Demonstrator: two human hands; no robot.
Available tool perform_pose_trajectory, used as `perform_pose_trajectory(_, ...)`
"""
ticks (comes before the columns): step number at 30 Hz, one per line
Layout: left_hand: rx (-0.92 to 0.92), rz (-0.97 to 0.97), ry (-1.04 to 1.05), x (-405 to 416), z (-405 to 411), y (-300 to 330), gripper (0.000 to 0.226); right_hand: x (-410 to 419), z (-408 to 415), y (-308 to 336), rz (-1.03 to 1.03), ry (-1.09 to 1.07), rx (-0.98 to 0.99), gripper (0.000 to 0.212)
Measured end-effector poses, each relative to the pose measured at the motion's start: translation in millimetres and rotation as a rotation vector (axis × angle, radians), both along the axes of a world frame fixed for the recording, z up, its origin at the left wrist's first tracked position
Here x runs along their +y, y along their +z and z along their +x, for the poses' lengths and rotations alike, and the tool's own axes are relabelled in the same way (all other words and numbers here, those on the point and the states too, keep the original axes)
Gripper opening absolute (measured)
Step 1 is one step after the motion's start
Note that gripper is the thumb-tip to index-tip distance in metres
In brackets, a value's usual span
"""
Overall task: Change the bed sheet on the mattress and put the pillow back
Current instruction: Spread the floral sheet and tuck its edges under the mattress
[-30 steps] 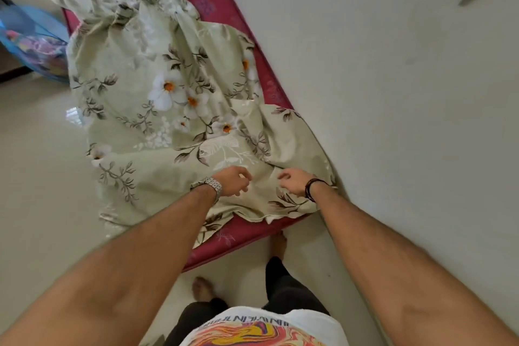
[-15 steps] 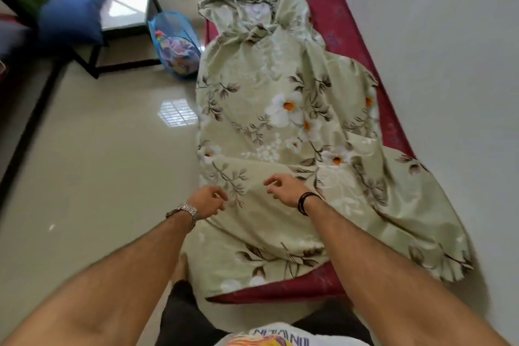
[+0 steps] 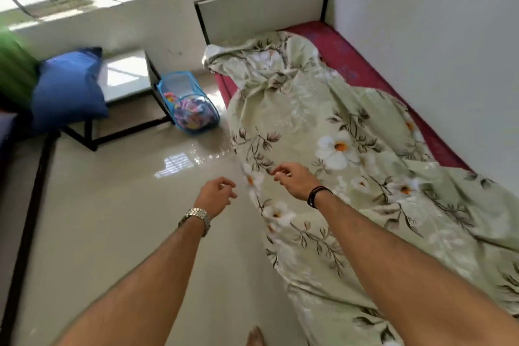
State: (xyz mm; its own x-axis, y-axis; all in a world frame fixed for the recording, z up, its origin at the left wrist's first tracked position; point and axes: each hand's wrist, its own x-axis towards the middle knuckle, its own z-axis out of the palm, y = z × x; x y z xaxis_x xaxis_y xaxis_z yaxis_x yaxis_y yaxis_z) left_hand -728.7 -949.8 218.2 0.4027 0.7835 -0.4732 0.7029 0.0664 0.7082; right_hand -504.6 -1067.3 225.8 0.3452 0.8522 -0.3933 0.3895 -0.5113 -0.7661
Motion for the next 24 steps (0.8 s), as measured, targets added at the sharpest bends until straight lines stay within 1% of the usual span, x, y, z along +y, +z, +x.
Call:
perform_pose_trajectory(4, -0.042, 0.037, -0.023, 57.7, 28.7, 10.7, 0.023, 48.4, 23.2, -4.3, 0.049, -0.146, -0.016, 0.02)
perform_pose_trajectory(7, -0.054, 0.054, -0.057, 109.2, 64.4, 12.6, 0.021, 94.3, 41.1, -18.1, 0.056, -0.202, -0.017, 0.02)
perform_pose_trajectory(11, -0.051, 0.101, -0.118, 218.3, 120.3, -1.5, 0.022, 195.5, 77.8, -38.9, 0.07, -0.223, 0.004, 0.019)
perform_pose_trajectory(14, -0.02, 0.114, -0.123, 324.1, 164.2, -37.2, 0.022, 287.7, 120.1, -70.1, 0.059, -0.26, 0.018, 0.019)
perform_pose_trajectory(16, 0.046, 0.145, -0.121, 397.2, 194.1, -61.2, 0.02, 350.4, 149.3, -93.7, 0.021, -0.287, 0.018, 0.019)
perform_pose_trajectory(17, 0.087, 0.151, -0.129, 421.6, 200.0, -69.9, 0.019, 368.3, 154.6, -101.4, -0.007, -0.292, 0.023, 0.021)
perform_pose_trajectory(19, 0.156, 0.14, -0.13, 495.7, 229.1, -102.2, 0.018, 423.1, 175.6, -129.5, -0.057, -0.3, 0.024, 0.024)
perform_pose_trajectory(21, 0.202, 0.122, -0.126, 550.3, 252.0, -126.7, 0.018, 466.7, 187.4, -157.7, -0.104, -0.305, 0.006, 0.024)
perform_pose_trajectory(23, 0.283, 0.169, -0.204, 595.8, 278.4, -155.8, 0.018, 506.9, 197.5, -189.9, -0.143, -0.314, -0.05, 0.022)
perform_pose_trajectory(24, 0.327, 0.206, -0.253, 614.9, 292.5, -168.8, 0.021, 525.3, 201.7, -204.6, -0.175, -0.303, -0.104, 0.022)
